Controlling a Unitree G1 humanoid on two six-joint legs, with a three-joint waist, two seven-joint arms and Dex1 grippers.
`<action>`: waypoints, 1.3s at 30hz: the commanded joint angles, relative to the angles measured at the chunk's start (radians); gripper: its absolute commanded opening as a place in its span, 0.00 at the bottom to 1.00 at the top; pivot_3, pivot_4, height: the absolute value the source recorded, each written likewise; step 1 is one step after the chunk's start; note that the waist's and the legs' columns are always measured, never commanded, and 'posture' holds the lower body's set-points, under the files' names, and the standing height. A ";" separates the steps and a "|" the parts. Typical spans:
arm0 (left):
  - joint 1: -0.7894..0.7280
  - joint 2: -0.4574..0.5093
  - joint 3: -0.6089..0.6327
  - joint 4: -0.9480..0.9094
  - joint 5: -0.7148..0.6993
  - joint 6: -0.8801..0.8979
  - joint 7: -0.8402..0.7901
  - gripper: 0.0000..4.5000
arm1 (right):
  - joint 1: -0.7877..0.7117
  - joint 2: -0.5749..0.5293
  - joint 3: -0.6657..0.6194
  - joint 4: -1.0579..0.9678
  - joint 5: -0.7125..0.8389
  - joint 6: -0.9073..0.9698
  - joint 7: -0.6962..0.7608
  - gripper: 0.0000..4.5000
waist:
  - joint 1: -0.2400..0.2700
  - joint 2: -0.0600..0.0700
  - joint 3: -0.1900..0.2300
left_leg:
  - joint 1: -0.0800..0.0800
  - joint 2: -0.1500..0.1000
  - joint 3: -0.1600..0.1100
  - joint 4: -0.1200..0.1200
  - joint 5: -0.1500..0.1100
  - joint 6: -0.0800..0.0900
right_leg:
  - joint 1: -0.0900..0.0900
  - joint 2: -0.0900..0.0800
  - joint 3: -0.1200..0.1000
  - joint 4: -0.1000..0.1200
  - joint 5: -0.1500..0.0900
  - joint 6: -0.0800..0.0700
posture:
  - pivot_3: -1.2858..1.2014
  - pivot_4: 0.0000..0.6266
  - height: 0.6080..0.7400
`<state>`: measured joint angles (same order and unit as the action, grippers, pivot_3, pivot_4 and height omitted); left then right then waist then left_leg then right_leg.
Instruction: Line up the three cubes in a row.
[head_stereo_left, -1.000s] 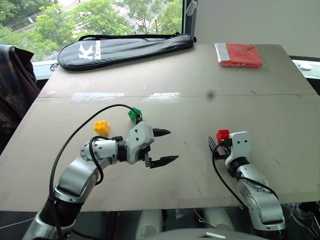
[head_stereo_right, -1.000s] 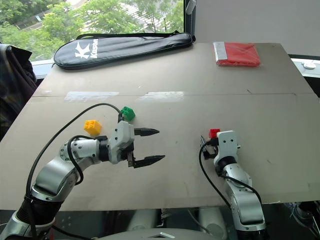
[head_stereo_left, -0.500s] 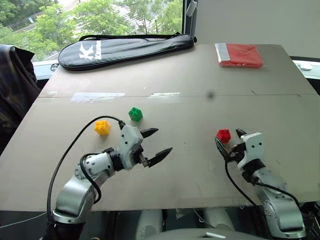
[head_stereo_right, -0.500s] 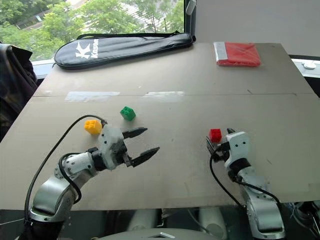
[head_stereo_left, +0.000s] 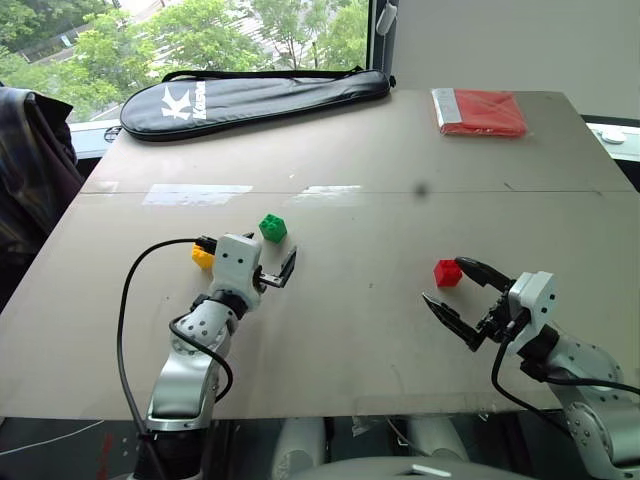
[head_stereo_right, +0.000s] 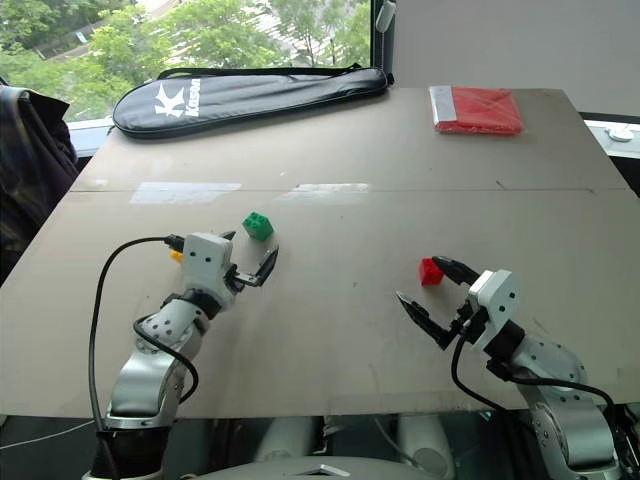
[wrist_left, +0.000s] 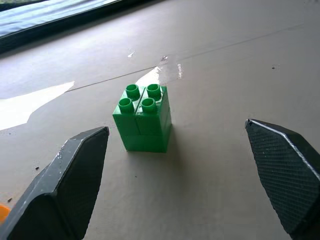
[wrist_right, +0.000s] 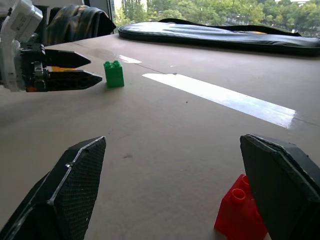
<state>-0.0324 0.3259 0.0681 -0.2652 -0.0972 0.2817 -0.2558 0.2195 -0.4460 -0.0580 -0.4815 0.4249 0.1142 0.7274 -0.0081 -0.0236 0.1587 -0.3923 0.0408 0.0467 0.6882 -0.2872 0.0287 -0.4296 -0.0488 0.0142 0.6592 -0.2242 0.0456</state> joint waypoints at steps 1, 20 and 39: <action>-0.045 -0.006 -0.010 0.034 0.035 -0.022 0.021 1.00 | -0.002 -0.010 -0.014 -0.023 0.031 -0.028 0.028 0.98 | 0.000 0.000 0.000 | 0.000 0.000 0.000 0.000 0.000 0.000 | 0.000 0.000 -0.001 0.000 0.001 0.001 | 0.52 0.24 0.76; -0.257 0.010 -0.030 0.369 0.039 -0.023 -0.040 0.70 | 0.024 -0.004 0.003 -0.038 0.028 -0.078 0.057 1.00 | 0.009 0.000 0.000 | 0.000 0.000 0.001 0.001 0.000 0.000 | 0.001 0.000 -0.002 0.001 0.002 0.004 | 0.52 0.24 0.76; -0.251 0.104 -0.274 0.155 -0.108 -0.093 -0.578 0.28 | 0.098 -0.043 -0.085 0.012 0.102 -0.120 0.128 1.00 | 0.023 0.000 0.000 | -0.001 -0.001 0.002 0.001 0.000 0.000 | 0.001 -0.001 -0.002 0.000 0.000 -0.001 | 0.52 0.24 0.76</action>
<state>-0.2628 0.4323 -0.1707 -0.0938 -0.1868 0.2149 -0.7712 0.3153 -0.4844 -0.1117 -0.4599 0.5114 0.0159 0.8469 0.0144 -0.0234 0.1582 -0.3931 0.0397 0.0492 0.6891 -0.2870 0.0284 -0.4287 -0.0498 0.0128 0.6590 -0.2243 0.0450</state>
